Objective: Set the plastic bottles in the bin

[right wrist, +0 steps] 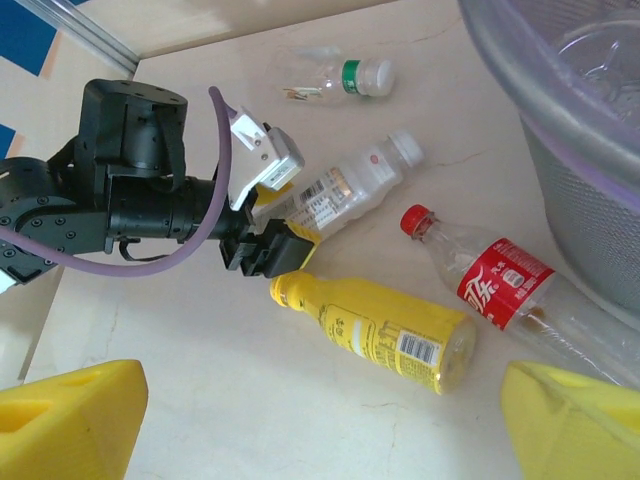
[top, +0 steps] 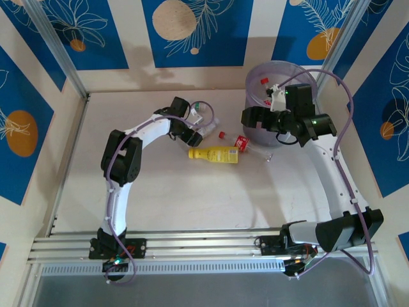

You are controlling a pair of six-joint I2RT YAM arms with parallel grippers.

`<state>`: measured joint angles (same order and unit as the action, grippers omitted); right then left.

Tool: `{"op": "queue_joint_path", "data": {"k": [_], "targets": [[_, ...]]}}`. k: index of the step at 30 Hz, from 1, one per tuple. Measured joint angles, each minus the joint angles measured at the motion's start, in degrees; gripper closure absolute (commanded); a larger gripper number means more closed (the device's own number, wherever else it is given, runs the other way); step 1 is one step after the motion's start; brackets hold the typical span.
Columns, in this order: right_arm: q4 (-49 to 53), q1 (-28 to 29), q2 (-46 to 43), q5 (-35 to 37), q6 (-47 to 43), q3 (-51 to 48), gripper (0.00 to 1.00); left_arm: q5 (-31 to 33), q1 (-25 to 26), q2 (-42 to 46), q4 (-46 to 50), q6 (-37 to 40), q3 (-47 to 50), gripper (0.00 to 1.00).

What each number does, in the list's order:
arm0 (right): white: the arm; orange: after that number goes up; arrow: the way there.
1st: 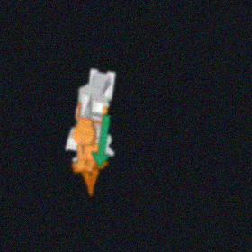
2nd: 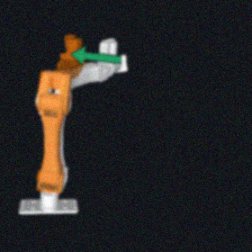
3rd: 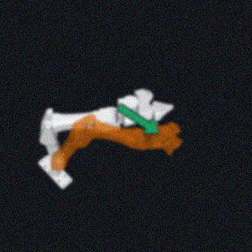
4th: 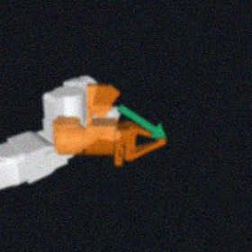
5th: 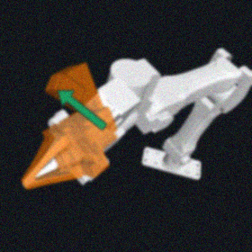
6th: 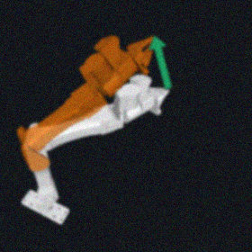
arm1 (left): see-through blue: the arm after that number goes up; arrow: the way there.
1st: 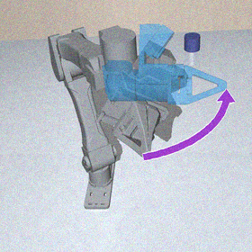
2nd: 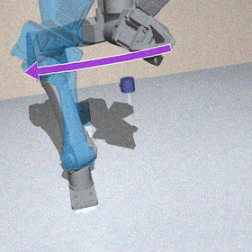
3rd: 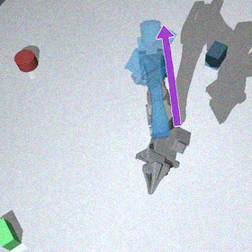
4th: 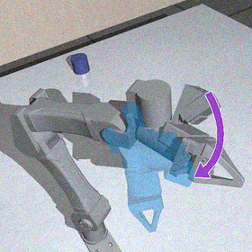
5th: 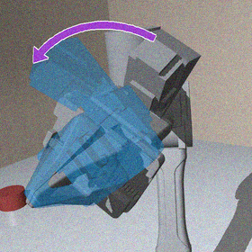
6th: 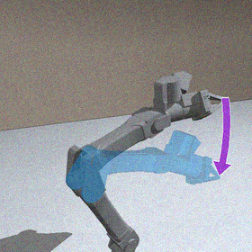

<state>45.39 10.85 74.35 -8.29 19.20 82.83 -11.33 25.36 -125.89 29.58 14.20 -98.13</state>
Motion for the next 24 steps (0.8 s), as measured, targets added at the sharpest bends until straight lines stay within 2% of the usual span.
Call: {"op": "queue_joint_path", "data": {"k": [4,11,17,24], "targets": [[-0.55,0.46,0.0,-0.15,0.61,-0.09,0.09,0.94,0.0,0.02,0.0,-0.66,0.04,0.37],[-1.27,1.42,0.0,-0.09,1.38,-0.09,0.09,2.34,-0.31,2.91,-1.66,-2.91,4.33,0.4],[-3.72,3.91,0.0,-0.09,3.67,-0.11,0.1,2.4,-1.62,11.72,-5.64,-7.96,13.09,0.41],[-11.02,10.27,1.9,-0.42,8.28,-0.57,0.09,-0.04,-1.75,26.43,-18.36,-16.65,25.14,0.42]]}}
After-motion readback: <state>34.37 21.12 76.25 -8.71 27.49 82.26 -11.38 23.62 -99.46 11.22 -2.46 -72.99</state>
